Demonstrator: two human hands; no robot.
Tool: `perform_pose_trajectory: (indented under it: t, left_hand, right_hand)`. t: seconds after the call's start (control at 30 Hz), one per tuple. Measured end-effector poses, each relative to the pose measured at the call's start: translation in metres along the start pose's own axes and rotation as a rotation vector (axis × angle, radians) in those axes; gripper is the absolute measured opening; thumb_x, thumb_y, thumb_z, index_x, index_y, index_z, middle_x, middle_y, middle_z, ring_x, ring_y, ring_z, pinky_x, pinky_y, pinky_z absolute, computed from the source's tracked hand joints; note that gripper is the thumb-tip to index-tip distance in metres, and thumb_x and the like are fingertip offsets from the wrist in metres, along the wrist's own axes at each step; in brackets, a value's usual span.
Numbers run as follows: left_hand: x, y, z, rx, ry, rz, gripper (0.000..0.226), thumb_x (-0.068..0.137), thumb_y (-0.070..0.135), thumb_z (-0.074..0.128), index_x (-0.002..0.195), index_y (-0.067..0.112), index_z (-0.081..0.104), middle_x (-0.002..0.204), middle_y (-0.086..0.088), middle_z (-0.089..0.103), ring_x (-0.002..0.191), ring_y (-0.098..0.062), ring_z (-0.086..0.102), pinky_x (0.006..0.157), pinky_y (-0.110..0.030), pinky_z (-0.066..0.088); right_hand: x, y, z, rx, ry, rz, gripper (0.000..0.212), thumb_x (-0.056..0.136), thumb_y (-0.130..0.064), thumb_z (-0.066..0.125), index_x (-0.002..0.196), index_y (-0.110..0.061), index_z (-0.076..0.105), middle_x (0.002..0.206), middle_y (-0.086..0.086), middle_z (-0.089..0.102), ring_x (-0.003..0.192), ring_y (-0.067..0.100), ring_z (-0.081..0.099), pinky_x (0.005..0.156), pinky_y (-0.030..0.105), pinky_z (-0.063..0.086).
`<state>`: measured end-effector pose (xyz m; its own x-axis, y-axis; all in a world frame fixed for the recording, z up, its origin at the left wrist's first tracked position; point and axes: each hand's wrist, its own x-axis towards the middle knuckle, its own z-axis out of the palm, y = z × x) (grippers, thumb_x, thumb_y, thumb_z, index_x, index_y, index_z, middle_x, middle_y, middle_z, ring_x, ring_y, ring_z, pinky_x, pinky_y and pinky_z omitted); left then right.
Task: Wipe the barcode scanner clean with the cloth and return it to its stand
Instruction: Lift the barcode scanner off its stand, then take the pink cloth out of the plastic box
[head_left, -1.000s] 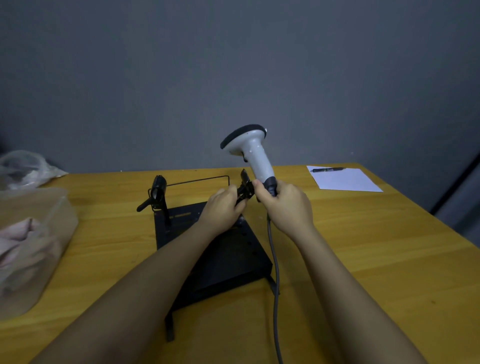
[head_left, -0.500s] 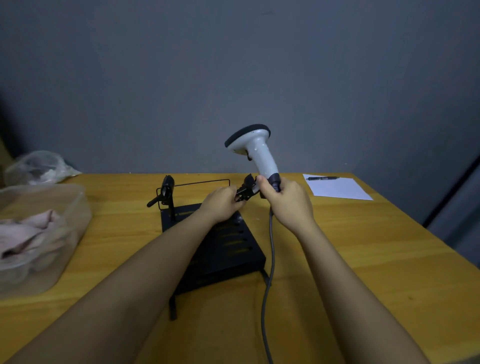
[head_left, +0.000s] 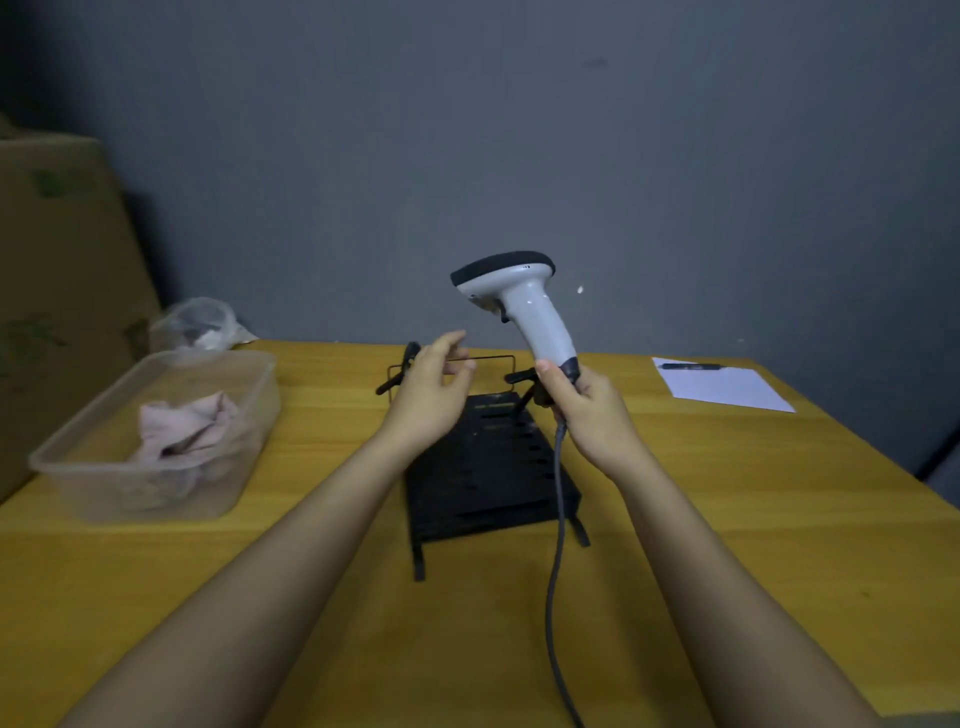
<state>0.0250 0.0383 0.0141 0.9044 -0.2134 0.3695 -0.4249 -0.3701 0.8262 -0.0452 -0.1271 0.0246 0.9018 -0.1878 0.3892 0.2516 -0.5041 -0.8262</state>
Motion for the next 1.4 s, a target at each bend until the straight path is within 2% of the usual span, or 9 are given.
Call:
perform_pose_trajectory:
  t: [0.1, 0.23, 0.43, 0.7, 0.83, 0.9, 1.13, 1.3, 1.4]
  left_hand:
    - [-0.025, 0.006, -0.029, -0.182, 0.028, -0.084, 0.041, 0.095, 0.028, 0.048, 0.135, 0.021, 0.047, 0.118, 0.003, 0.058, 0.112, -0.013, 0.055, 0.085, -0.014, 0.042]
    - [-0.055, 0.019, -0.056, -0.296, 0.060, -0.106, 0.039, 0.096, 0.026, 0.047, 0.134, 0.022, 0.048, 0.128, -0.001, 0.058, 0.118, -0.014, 0.054, 0.106, -0.036, 0.042]
    - [-0.087, 0.022, -0.075, -0.381, 0.063, -0.127, 0.039, 0.098, 0.018, 0.040, 0.136, 0.024, 0.047, 0.119, 0.002, 0.060, 0.100, -0.008, 0.056, 0.091, -0.028, 0.047]
    - [-0.098, 0.023, -0.076, -0.486, 0.098, -0.156, 0.042, 0.097, 0.019, 0.042, 0.139, 0.025, 0.044, 0.096, 0.008, 0.060, 0.091, -0.006, 0.057, 0.093, -0.032, 0.049]
    - [-0.096, 0.024, -0.076, -0.537, 0.062, -0.182, 0.044, 0.097, 0.018, 0.042, 0.140, 0.024, 0.042, 0.093, 0.006, 0.058, 0.085, -0.006, 0.055, 0.087, -0.029, 0.051]
    - [-0.095, 0.023, -0.076, -0.552, 0.045, -0.191, 0.045, 0.096, 0.019, 0.044, 0.141, 0.025, 0.041, 0.094, 0.005, 0.059, 0.086, -0.007, 0.056, 0.085, -0.028, 0.052]
    - [-0.092, 0.014, -0.073, -0.544, 0.031, -0.202, 0.047, 0.096, 0.020, 0.045, 0.142, 0.026, 0.039, 0.095, 0.004, 0.060, 0.089, -0.008, 0.057, 0.089, -0.032, 0.053]
    - [-0.087, 0.011, -0.082, -0.541, 0.058, -0.219, 0.046, 0.097, 0.020, 0.043, 0.142, 0.024, 0.038, 0.092, 0.006, 0.058, 0.089, -0.009, 0.056, 0.091, -0.035, 0.050]
    - [-0.085, -0.001, -0.094, -0.398, 0.070, -0.247, 0.048, 0.096, 0.024, 0.043, 0.144, 0.021, 0.034, 0.108, 0.002, 0.061, 0.106, -0.014, 0.056, 0.101, -0.038, 0.046]
  right_hand:
    - [-0.012, -0.012, 0.021, 0.036, -0.047, -0.025, 0.038, 0.095, -0.038, 0.049, 0.067, -0.012, 0.045, 0.057, -0.001, 0.039, 0.051, 0.007, 0.038, 0.050, 0.024, 0.028]
    - [-0.028, -0.027, 0.046, 0.059, -0.097, -0.063, 0.037, 0.095, -0.036, 0.048, 0.065, -0.017, 0.041, 0.057, -0.003, 0.040, 0.047, 0.003, 0.038, 0.045, 0.015, 0.028]
    - [-0.049, -0.036, 0.071, 0.129, -0.155, -0.066, 0.032, 0.096, -0.037, 0.047, 0.070, -0.017, 0.046, 0.059, -0.001, 0.042, 0.054, 0.013, 0.043, 0.052, 0.027, 0.034]
    - [-0.061, -0.041, 0.079, 0.143, -0.176, -0.064, 0.031, 0.096, -0.036, 0.047, 0.080, -0.010, 0.052, 0.063, 0.002, 0.045, 0.056, 0.012, 0.045, 0.054, 0.027, 0.036]
    - [-0.058, -0.038, 0.082, 0.150, -0.196, -0.041, 0.046, 0.094, -0.043, 0.046, 0.084, 0.001, 0.055, 0.066, 0.004, 0.044, 0.059, 0.012, 0.045, 0.058, 0.030, 0.036]
    - [-0.057, -0.037, 0.083, 0.148, -0.213, -0.041, 0.052, 0.091, -0.048, 0.045, 0.086, 0.003, 0.056, 0.067, 0.007, 0.044, 0.060, 0.015, 0.043, 0.058, 0.031, 0.034]
    - [-0.056, -0.038, 0.082, 0.083, -0.243, -0.073, 0.028, 0.096, -0.034, 0.046, 0.073, -0.019, 0.051, 0.062, -0.004, 0.044, 0.050, -0.001, 0.041, 0.049, 0.015, 0.033]
    - [-0.056, -0.043, 0.092, 0.070, -0.199, -0.090, 0.040, 0.095, -0.037, 0.048, 0.086, 0.000, 0.058, 0.068, 0.003, 0.049, 0.060, 0.009, 0.045, 0.055, 0.024, 0.035]
    - [-0.053, -0.047, 0.103, 0.028, -0.176, -0.104, 0.038, 0.093, -0.040, 0.050, 0.072, -0.010, 0.054, 0.061, -0.002, 0.047, 0.054, 0.008, 0.043, 0.051, 0.025, 0.033]
